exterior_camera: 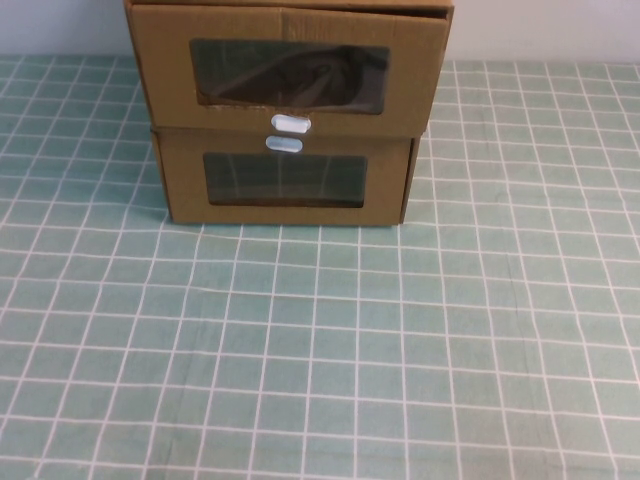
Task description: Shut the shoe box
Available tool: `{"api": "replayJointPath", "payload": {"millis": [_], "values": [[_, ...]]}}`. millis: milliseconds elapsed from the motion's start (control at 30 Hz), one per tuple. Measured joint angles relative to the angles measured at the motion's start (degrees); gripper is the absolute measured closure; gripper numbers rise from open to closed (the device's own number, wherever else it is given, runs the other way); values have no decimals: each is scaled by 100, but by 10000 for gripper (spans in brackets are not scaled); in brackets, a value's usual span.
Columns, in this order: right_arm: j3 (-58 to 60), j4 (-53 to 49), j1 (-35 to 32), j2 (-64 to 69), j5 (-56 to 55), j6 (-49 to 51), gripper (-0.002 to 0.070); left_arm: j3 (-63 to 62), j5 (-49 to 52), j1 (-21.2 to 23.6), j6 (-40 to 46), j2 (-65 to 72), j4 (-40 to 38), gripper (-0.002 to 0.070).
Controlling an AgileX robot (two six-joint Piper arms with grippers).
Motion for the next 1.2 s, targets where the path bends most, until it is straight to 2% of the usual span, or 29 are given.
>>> {"api": "replayJointPath", "payload": {"millis": [167, 333, 600, 1200], "values": [[233, 691, -678, -239, -301, -898, 690, 0, 0, 0, 0, 0, 0, 680], [830, 1057, -1395, -472, -938, -986, 690, 0, 0, 0, 0, 0, 0, 680], [1456, 1173, -2465, -484, -1024, -998, 690, 0, 0, 0, 0, 0, 0, 680], [1593, 1173, -2624, -496, -929, -1011, 690, 0, 0, 0, 0, 0, 0, 680]]}}
